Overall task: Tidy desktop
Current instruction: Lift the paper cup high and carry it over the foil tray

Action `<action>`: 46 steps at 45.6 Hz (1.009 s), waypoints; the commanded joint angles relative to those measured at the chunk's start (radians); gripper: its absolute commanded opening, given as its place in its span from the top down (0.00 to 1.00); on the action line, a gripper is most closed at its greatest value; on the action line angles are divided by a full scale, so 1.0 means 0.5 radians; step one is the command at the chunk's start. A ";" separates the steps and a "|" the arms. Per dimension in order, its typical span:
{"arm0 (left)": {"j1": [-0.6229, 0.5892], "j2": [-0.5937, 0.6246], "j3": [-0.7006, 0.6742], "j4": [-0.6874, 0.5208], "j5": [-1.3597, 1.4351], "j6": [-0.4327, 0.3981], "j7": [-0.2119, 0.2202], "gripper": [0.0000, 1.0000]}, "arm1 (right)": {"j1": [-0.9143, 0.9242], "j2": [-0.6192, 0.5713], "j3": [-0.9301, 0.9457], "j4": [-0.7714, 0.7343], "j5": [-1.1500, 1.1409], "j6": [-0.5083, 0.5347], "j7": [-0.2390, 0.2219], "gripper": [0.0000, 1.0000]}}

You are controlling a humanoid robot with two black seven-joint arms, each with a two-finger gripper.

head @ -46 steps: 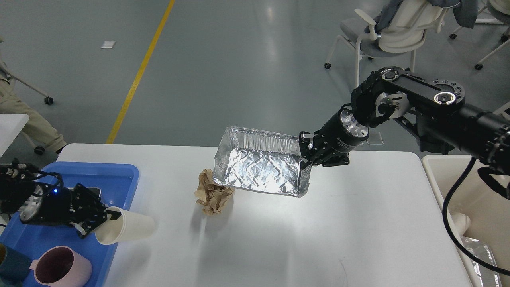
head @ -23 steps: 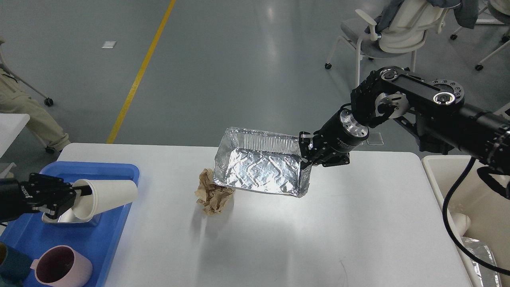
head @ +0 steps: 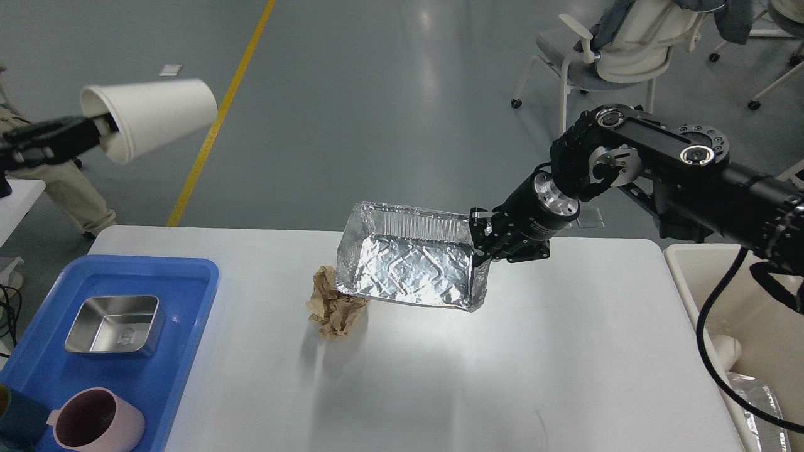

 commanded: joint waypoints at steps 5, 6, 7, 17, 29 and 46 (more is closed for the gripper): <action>-0.216 -0.176 -0.209 0.027 0.174 -0.289 0.055 0.99 | 0.012 0.008 0.024 0.000 0.000 0.000 0.000 1.00; -0.265 -0.197 -0.206 0.030 0.244 -0.335 0.055 0.99 | 0.012 0.008 0.027 0.000 0.000 0.000 0.000 1.00; -0.308 -0.225 -0.200 0.030 0.315 -0.381 0.055 0.99 | 0.016 0.008 0.030 0.000 0.000 0.000 0.000 1.00; -0.563 -0.510 -0.194 0.039 0.781 -0.681 0.055 0.99 | 0.019 0.008 0.034 0.006 0.000 0.000 0.000 1.00; -0.756 -0.933 -0.178 0.042 1.287 -0.979 0.055 0.98 | 0.019 0.008 0.037 0.006 0.000 0.000 0.000 1.00; -1.180 -1.470 0.432 0.128 1.736 -1.077 0.055 0.98 | 0.025 0.008 0.058 0.009 0.000 0.000 0.000 1.00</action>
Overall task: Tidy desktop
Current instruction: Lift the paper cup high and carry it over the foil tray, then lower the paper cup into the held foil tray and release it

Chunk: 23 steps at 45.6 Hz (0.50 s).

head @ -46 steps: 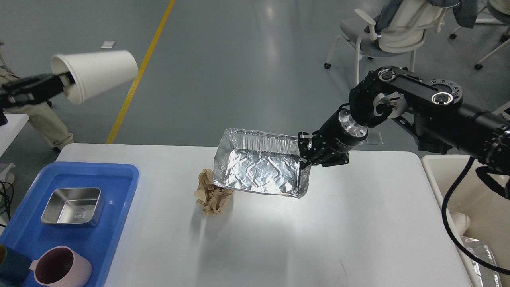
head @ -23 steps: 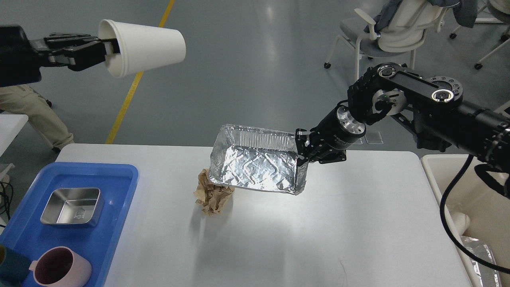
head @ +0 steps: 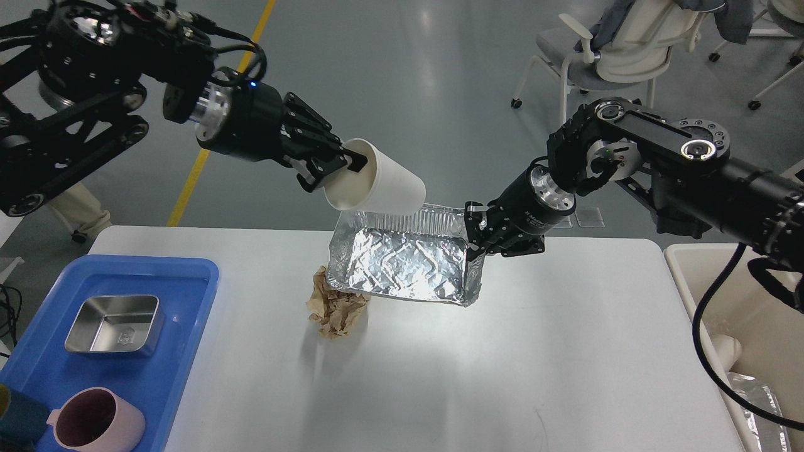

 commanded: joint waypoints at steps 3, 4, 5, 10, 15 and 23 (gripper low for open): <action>-0.201 -0.244 0.327 0.078 0.065 0.002 0.000 0.98 | 0.009 0.000 0.015 0.004 0.000 0.000 0.000 1.00; -0.220 -0.275 0.352 0.093 0.068 0.002 0.000 0.98 | 0.009 -0.003 0.015 0.004 0.000 0.000 0.000 1.00; -0.232 -0.312 0.367 0.111 0.068 0.005 -0.003 0.98 | 0.009 -0.003 0.015 0.004 0.000 0.000 0.000 1.00; -0.248 -0.474 0.395 0.225 0.068 0.014 -0.003 0.98 | 0.006 -0.009 0.018 0.010 0.000 0.000 0.000 1.00; -0.248 -0.625 0.395 0.351 0.068 0.020 -0.003 0.98 | 0.006 -0.015 0.033 0.013 0.000 0.003 0.000 1.00; -0.235 -0.769 0.398 0.455 0.065 0.039 -0.003 0.96 | 0.006 -0.018 0.037 0.013 0.000 0.003 0.000 1.00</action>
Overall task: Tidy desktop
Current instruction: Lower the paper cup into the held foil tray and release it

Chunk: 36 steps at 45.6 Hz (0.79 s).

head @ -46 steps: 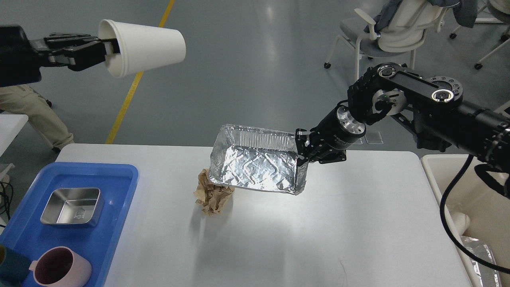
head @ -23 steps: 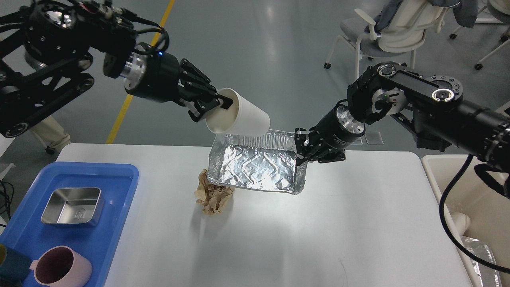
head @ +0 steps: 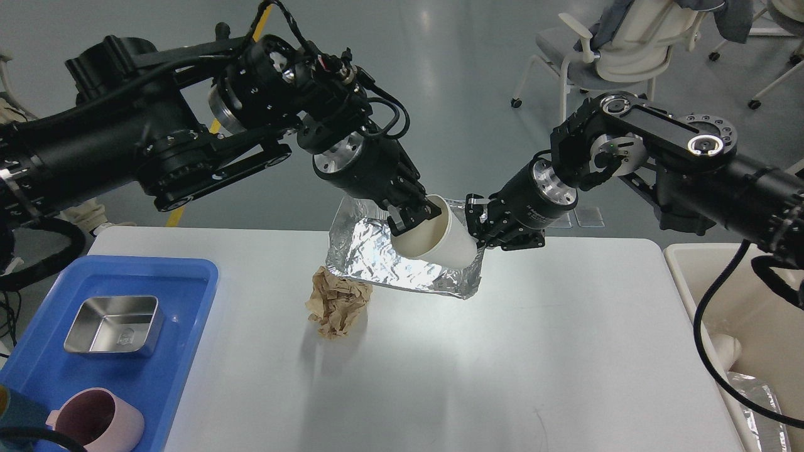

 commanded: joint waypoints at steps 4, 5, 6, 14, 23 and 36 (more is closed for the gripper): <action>0.023 -0.071 -0.003 0.048 -0.007 0.020 0.007 0.90 | -0.001 0.000 0.000 0.001 0.007 0.001 0.000 1.00; 0.026 -0.074 -0.003 0.048 -0.010 0.020 0.007 0.88 | -0.001 0.000 0.000 0.004 0.001 0.001 0.000 1.00; 0.026 -0.071 -0.003 0.048 -0.013 0.020 0.007 0.85 | -0.001 0.000 0.000 0.004 0.001 0.004 0.000 1.00; 0.051 -0.065 -0.030 0.048 -0.025 0.023 0.044 0.61 | -0.001 -0.003 0.006 0.001 0.001 0.004 0.000 1.00; 0.051 -0.046 -0.036 0.048 -0.227 0.075 0.053 0.18 | -0.005 0.000 0.006 0.001 0.001 0.004 0.000 1.00; 0.051 -0.006 -0.085 0.052 -0.390 0.106 0.071 0.11 | -0.008 -0.003 0.006 0.001 0.001 0.004 0.000 1.00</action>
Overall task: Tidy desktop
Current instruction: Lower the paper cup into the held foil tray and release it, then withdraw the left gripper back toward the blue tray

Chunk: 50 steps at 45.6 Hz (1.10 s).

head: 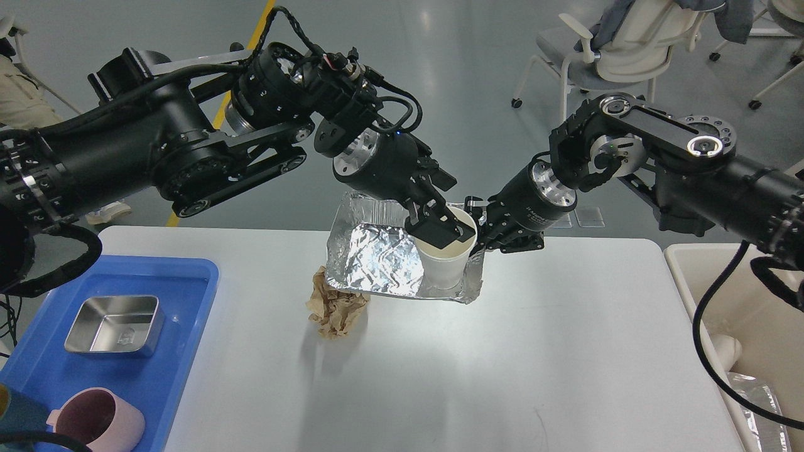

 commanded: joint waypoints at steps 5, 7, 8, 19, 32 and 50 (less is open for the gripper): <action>0.003 0.069 -0.117 0.001 -0.207 0.031 0.042 0.10 | -0.004 -0.002 -0.001 -0.001 -0.001 0.000 0.000 1.00; 0.006 0.124 -0.169 0.001 -0.281 0.031 0.049 0.10 | -0.004 -0.002 -0.001 -0.001 -0.001 0.000 0.000 1.00; 0.015 0.154 -0.197 0.001 -0.327 0.031 0.052 0.10 | -0.004 -0.002 -0.004 -0.001 -0.004 0.000 0.000 1.00; 0.294 0.648 -0.368 -0.033 -0.778 0.071 0.429 0.04 | -0.013 -0.002 -0.001 -0.001 -0.022 0.000 0.000 1.00; 1.073 1.115 -0.914 -0.039 -1.251 0.362 0.717 0.03 | -0.013 -0.002 -0.001 -0.005 -0.022 0.000 0.000 1.00; 2.089 1.612 -1.240 -0.364 -1.404 0.519 0.966 0.03 | -0.001 -0.042 -0.001 -0.001 -0.025 0.003 0.000 1.00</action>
